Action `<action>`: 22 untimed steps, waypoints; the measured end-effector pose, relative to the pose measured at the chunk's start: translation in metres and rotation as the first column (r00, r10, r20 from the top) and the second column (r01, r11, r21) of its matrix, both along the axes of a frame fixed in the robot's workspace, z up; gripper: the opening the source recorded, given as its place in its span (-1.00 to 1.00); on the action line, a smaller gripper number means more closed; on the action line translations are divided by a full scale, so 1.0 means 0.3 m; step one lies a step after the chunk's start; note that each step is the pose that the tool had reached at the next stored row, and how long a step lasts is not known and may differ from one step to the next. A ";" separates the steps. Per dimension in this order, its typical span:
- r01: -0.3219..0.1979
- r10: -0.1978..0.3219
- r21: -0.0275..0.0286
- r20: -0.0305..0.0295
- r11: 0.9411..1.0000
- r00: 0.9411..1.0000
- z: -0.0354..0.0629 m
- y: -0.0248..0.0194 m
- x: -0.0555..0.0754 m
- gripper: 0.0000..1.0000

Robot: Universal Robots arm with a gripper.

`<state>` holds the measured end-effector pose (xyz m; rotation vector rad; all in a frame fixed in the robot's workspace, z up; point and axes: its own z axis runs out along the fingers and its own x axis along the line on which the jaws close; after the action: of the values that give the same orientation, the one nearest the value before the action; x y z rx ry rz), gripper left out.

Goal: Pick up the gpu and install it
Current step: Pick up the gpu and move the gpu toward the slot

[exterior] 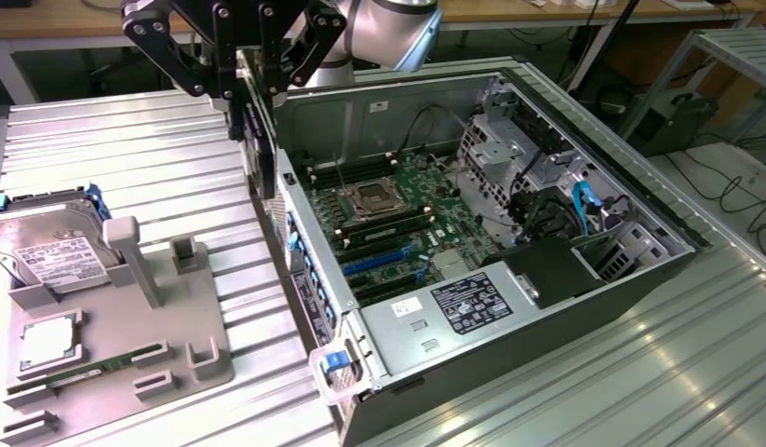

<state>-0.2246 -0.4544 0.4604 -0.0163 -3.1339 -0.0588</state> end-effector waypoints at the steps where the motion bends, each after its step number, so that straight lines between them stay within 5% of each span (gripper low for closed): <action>1: 0.000 0.000 0.000 0.000 1.000 1.000 0.000 0.000 0.003 -0.45; 22: 0.000 0.000 0.000 0.000 1.000 1.000 0.000 0.000 0.070 -0.45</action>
<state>-0.2037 -0.4544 0.4603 -0.0163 -3.1339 -0.0587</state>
